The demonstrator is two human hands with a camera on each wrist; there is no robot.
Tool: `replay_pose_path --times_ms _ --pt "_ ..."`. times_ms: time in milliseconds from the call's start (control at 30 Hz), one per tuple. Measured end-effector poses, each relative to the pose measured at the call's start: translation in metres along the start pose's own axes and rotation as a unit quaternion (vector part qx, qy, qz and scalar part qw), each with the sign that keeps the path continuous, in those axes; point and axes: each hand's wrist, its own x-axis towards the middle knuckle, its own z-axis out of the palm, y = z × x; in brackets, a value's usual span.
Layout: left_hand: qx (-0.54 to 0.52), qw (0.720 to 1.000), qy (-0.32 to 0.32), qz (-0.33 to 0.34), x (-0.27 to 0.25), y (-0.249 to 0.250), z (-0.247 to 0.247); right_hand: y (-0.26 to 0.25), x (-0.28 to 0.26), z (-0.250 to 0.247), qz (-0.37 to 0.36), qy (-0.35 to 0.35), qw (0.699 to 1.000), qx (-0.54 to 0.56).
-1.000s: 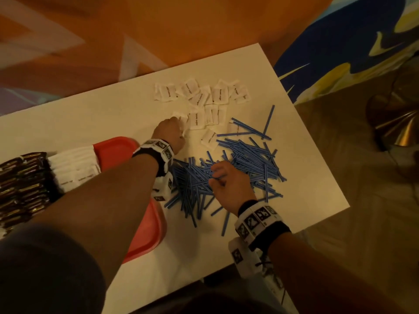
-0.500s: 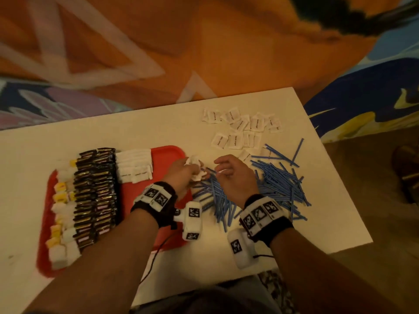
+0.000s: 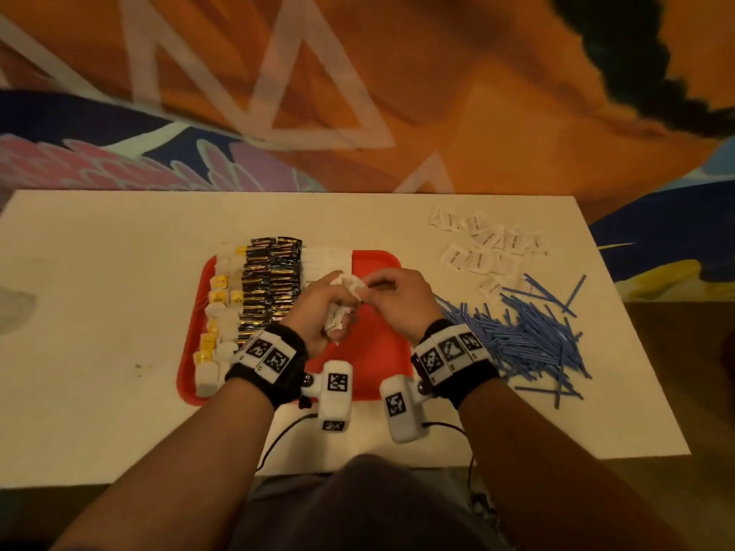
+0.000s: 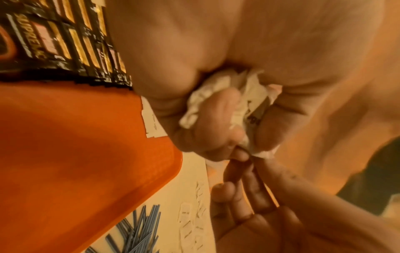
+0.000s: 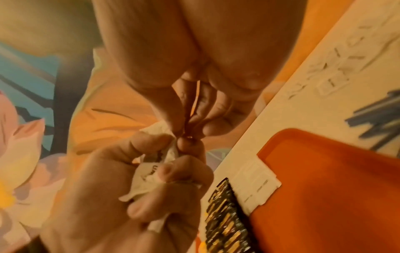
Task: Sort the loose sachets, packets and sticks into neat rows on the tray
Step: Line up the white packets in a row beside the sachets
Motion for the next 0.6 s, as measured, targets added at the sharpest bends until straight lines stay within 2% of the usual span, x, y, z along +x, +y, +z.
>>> replay_pose_path --times_ms 133,300,400,500,600 --pt "-0.028 0.999 -0.014 0.017 -0.018 0.004 -0.028 -0.014 -0.007 0.026 0.052 -0.001 0.99 0.129" --pt "-0.049 0.997 0.003 0.055 -0.034 0.008 -0.055 -0.029 -0.015 0.05 0.077 0.018 0.976 0.202" --pt "-0.057 0.995 0.018 0.079 -0.04 0.012 -0.071 -0.03 -0.018 0.061 0.058 0.027 0.983 0.175" --pt "0.055 0.991 0.044 0.115 -0.045 0.019 -0.081 -0.032 -0.021 0.072 0.031 0.011 0.994 0.109" --pt "0.162 0.971 0.092 0.15 -0.045 0.024 -0.083 -0.034 -0.025 0.082 0.015 0.011 0.998 0.054"
